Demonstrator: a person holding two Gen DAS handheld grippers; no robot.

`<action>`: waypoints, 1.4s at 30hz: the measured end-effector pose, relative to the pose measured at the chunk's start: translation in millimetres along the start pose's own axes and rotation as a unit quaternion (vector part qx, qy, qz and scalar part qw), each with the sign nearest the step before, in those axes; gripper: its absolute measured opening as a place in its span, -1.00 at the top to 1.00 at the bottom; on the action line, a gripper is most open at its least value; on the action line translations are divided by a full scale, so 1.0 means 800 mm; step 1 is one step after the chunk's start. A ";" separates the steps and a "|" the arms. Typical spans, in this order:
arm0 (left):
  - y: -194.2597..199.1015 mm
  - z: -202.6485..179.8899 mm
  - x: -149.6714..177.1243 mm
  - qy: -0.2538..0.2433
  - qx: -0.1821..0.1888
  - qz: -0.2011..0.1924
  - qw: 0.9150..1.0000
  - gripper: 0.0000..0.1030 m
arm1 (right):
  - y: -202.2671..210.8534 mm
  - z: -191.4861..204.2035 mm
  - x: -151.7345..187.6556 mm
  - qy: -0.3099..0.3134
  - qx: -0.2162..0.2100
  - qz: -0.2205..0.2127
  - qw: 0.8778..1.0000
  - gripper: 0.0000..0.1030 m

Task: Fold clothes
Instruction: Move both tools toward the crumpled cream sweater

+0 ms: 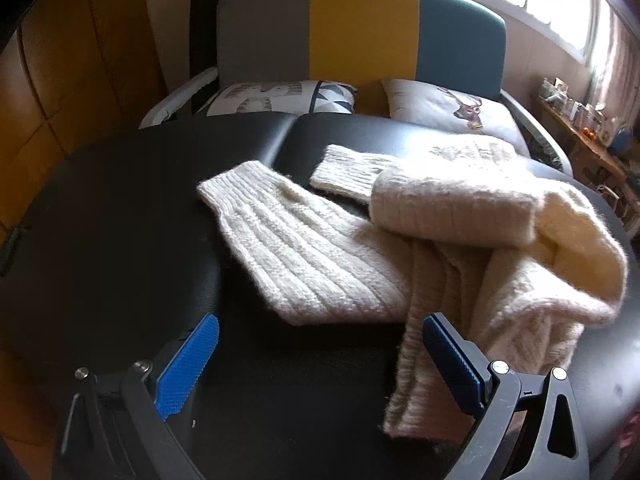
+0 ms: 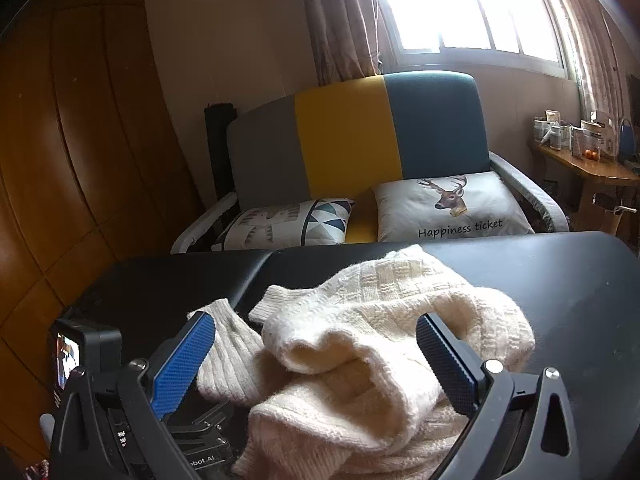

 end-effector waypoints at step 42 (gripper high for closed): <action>0.010 0.010 0.013 0.006 -0.023 0.002 1.000 -1.00 | -0.030 -0.027 0.053 0.004 0.104 0.083 0.991 -0.95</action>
Point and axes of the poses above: each gripper's, at about its wrist camera, not at the fingertips, and y roughly against the way its jaws point, z to its left, x to its underside, the point moved 10 cm from there along -y, roughly the way its jaws point, and after that the axes turned 9 degrees about x, right-handed, at the moved point
